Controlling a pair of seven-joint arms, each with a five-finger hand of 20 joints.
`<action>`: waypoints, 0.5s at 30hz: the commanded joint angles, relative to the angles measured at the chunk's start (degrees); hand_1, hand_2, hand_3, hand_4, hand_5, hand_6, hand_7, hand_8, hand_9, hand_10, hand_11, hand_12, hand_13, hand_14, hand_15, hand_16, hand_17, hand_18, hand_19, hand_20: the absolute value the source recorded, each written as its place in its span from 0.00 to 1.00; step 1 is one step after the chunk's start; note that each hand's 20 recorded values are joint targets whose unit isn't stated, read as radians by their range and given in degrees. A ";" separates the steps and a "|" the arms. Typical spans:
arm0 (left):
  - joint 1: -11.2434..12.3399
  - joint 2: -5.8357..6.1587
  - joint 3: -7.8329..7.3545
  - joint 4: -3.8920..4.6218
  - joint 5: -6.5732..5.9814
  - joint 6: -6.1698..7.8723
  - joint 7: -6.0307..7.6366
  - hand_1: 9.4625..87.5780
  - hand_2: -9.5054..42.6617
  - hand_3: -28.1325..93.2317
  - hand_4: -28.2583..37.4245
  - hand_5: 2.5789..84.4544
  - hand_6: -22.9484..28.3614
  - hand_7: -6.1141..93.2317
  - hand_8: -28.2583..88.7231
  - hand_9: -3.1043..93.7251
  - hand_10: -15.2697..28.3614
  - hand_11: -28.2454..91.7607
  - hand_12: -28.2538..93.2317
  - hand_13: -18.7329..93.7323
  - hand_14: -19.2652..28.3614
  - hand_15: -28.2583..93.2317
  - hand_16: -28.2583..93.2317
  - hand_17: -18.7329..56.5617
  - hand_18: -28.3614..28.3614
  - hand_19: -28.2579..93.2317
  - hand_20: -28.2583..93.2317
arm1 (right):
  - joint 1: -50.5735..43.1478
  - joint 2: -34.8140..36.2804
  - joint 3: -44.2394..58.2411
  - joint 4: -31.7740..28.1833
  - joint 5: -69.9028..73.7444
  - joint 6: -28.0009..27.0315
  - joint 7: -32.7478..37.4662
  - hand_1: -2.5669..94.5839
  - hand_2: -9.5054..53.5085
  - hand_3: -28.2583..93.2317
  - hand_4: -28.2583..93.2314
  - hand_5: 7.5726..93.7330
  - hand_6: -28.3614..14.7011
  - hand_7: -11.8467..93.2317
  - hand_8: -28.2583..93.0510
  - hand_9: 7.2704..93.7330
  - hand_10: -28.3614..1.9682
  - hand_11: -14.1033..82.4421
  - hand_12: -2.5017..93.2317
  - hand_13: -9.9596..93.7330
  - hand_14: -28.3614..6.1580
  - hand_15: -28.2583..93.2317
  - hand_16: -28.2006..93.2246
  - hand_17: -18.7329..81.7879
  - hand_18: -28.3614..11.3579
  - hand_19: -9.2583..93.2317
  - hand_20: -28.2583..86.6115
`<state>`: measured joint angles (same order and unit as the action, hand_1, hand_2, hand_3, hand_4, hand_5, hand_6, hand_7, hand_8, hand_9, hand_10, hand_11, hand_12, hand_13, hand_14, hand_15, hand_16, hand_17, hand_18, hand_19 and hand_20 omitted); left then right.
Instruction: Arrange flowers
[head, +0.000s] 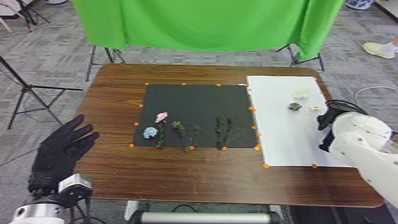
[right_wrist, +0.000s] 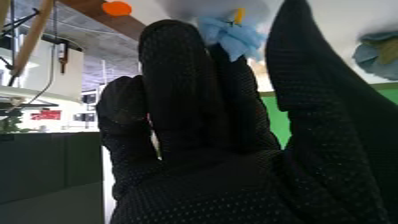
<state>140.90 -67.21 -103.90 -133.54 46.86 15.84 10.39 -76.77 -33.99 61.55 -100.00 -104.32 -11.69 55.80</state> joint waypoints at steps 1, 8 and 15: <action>0.33 -0.55 0.46 0.39 0.24 -0.45 -0.60 0.19 0.29 0.90 0.11 0.44 0.65 0.20 0.16 0.39 0.80 0.46 0.31 0.39 0.96 0.64 0.16 0.11 0.91 0.70 0.22 | -0.59 -0.41 0.29 0.83 -0.29 -0.67 -0.20 0.50 0.01 0.90 0.00 0.74 0.61 0.28 0.20 0.78 0.44 0.34 0.16 0.76 0.49 0.86 0.30 0.56 0.14 1.00 0.64; 0.72 -0.75 0.22 0.28 0.29 -0.34 -0.55 0.19 0.29 0.90 0.11 0.43 0.65 0.20 0.16 0.39 0.80 0.46 0.31 0.39 0.96 0.64 0.16 0.11 0.91 0.70 0.22 | -0.59 1.62 -1.79 0.04 -3.68 4.93 -1.27 0.57 0.01 0.86 0.00 0.87 0.65 0.29 0.24 0.93 0.51 0.37 0.23 0.80 0.53 0.87 0.32 0.58 0.14 1.00 0.65; 0.40 -0.71 0.34 0.25 0.35 -0.47 -0.80 0.19 0.29 0.90 0.11 0.44 0.65 0.20 0.16 0.39 0.80 0.46 0.31 0.39 0.96 0.64 0.16 0.11 0.91 0.70 0.22 | -0.89 2.06 -1.47 -1.79 -6.72 9.59 -2.59 0.57 0.00 0.88 0.00 0.89 0.64 0.30 0.26 0.95 0.53 0.38 0.25 0.81 0.55 0.87 0.33 0.59 0.15 1.00 0.67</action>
<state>140.89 -67.56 -103.67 -133.45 46.92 15.82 10.19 -77.09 -32.99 59.26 -99.96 -107.98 -4.98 54.38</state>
